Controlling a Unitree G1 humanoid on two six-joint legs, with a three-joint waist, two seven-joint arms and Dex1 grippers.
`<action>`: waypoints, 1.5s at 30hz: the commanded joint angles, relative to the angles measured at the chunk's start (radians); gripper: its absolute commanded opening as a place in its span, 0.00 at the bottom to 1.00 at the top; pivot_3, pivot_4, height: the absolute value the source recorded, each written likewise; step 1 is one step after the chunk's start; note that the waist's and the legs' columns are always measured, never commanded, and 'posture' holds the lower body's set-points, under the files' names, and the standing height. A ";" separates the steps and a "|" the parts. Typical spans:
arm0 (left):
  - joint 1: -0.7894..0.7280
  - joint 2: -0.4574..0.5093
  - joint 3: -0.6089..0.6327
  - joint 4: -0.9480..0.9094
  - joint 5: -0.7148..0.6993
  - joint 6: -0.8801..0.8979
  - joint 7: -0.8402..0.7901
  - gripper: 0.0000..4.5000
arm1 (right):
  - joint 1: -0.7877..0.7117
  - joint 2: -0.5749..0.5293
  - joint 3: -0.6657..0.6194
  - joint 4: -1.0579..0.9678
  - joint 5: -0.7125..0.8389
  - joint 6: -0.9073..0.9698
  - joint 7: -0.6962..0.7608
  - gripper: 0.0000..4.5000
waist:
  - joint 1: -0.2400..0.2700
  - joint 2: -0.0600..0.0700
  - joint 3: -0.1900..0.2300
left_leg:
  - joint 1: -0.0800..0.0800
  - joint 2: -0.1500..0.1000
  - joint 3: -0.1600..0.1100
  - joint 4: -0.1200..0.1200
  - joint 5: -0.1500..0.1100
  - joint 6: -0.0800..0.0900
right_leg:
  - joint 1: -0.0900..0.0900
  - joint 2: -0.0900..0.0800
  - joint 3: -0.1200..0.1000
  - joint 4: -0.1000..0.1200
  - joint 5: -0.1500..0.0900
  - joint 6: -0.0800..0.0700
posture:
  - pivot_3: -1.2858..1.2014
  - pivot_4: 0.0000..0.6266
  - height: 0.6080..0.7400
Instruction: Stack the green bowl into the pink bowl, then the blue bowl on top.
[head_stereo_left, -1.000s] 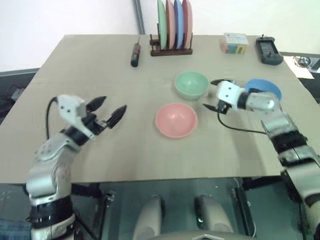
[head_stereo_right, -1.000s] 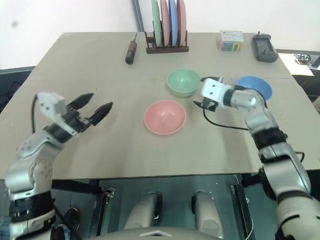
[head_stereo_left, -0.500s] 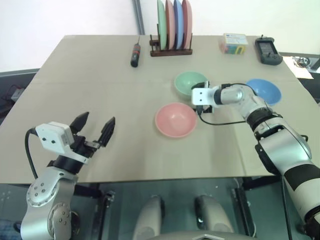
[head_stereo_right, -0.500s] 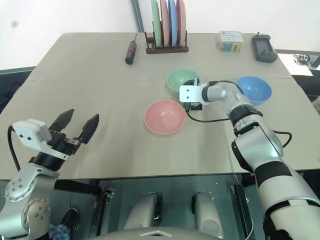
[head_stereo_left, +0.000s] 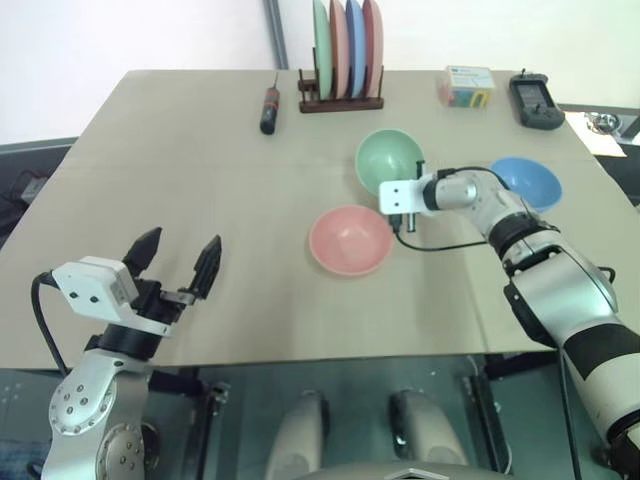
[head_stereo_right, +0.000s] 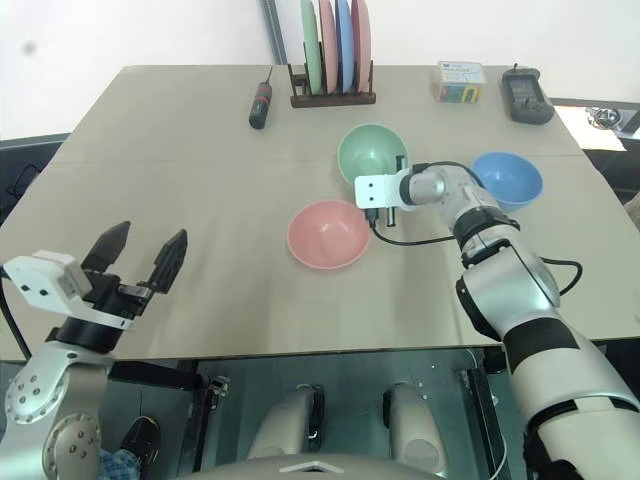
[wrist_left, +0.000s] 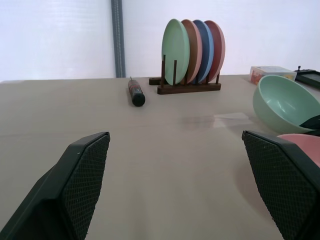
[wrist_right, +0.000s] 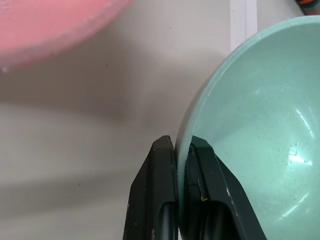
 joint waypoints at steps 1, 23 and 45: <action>-0.028 0.028 -0.021 0.004 0.002 -0.027 -0.012 1.00 | -0.046 -0.034 -0.044 -0.048 0.040 -0.058 0.034 0.01 | 0.000 0.000 0.000 | 0.000 0.000 0.000 0.000 0.000 0.000 | 0.000 0.000 0.000 0.000 0.000 0.000 | 0.52 0.24 1.00; -0.371 0.214 -0.190 0.361 0.031 -0.025 -0.222 1.00 | 0.365 -0.285 -0.125 -1.413 0.580 0.578 0.692 0.16 | 0.005 0.001 0.001 | 0.000 0.001 -0.002 0.000 0.000 0.000 | 0.001 0.000 -0.003 0.000 0.000 0.000 | 0.52 0.24 1.00; -0.577 0.120 -0.336 0.508 0.002 -0.111 -0.393 1.00 | 0.605 -0.471 -0.465 -1.274 0.480 0.927 0.198 0.71 | 0.023 0.000 0.000 | -0.001 0.000 0.000 0.001 0.000 0.000 | 0.001 0.000 -0.001 -0.002 0.000 0.001 | 0.52 0.24 1.00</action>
